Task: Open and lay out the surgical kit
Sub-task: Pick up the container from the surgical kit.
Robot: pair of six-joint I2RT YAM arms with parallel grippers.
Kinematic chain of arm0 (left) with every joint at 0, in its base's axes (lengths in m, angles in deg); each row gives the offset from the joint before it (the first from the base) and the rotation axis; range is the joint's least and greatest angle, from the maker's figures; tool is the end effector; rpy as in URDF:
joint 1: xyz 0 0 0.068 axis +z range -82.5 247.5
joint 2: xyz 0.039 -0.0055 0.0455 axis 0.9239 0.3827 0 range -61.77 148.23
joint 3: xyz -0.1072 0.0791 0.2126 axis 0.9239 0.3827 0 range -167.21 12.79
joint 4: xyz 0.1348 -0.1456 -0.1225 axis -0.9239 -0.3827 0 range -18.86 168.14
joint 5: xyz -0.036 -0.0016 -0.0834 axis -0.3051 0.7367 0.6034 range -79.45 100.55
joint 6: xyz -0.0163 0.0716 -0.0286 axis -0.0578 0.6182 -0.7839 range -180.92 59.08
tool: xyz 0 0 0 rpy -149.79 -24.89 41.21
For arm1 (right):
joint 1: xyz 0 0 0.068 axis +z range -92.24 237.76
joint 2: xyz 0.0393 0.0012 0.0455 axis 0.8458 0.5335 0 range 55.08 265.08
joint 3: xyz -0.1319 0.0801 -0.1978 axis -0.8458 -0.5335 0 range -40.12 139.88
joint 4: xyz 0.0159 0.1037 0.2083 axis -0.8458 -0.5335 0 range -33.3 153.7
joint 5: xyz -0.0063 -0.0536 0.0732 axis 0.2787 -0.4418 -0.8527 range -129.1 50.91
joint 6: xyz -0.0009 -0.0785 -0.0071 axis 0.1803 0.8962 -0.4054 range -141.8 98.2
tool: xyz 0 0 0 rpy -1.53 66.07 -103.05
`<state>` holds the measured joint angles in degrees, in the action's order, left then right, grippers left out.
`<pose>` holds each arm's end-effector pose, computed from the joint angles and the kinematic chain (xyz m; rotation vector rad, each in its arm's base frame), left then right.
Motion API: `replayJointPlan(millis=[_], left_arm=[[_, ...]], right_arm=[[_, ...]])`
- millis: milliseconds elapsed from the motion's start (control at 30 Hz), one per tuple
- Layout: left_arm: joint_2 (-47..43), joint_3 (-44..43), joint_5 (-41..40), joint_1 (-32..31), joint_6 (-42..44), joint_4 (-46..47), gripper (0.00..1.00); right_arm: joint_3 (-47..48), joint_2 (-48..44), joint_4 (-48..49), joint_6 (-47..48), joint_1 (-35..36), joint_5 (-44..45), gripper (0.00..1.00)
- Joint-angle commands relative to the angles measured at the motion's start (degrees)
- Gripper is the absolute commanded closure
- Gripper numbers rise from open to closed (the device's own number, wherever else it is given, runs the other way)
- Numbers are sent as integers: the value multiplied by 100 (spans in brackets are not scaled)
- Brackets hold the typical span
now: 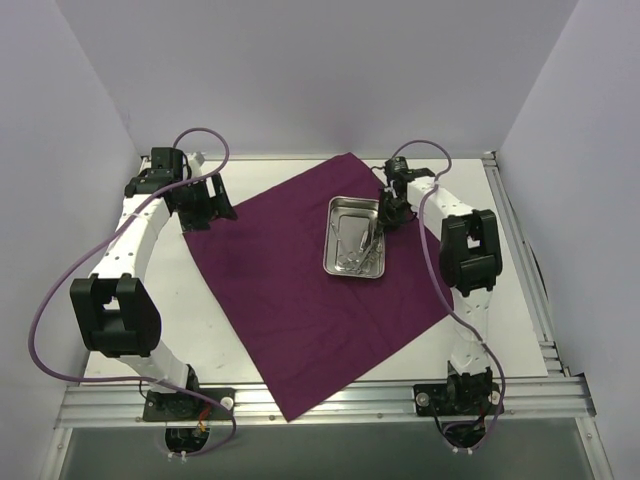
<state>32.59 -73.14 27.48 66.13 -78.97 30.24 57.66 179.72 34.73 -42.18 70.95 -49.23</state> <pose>0.3358 -0.0277 0.2667 -0.2579 2.5558 -0.5073 0.4400 0.1153 0.1522 0.0917 2.5840 0.4488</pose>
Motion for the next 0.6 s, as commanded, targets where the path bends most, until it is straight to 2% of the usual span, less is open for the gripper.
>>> replayJointPlan(millis=[0, 433, 567], left_arm=[[-112, -64, 188, 31, -33, 0, 13], [-120, -135, 91, 31, -103, -167, 14], [-103, -126, 21, 40, -164, -202, 14]], right_arm=[[242, -142, -381, 271, 87, 55, 100], [514, -299, -724, 1018, 649, 64, 100], [628, -379, -908, 1237, 886, -190, 100]])
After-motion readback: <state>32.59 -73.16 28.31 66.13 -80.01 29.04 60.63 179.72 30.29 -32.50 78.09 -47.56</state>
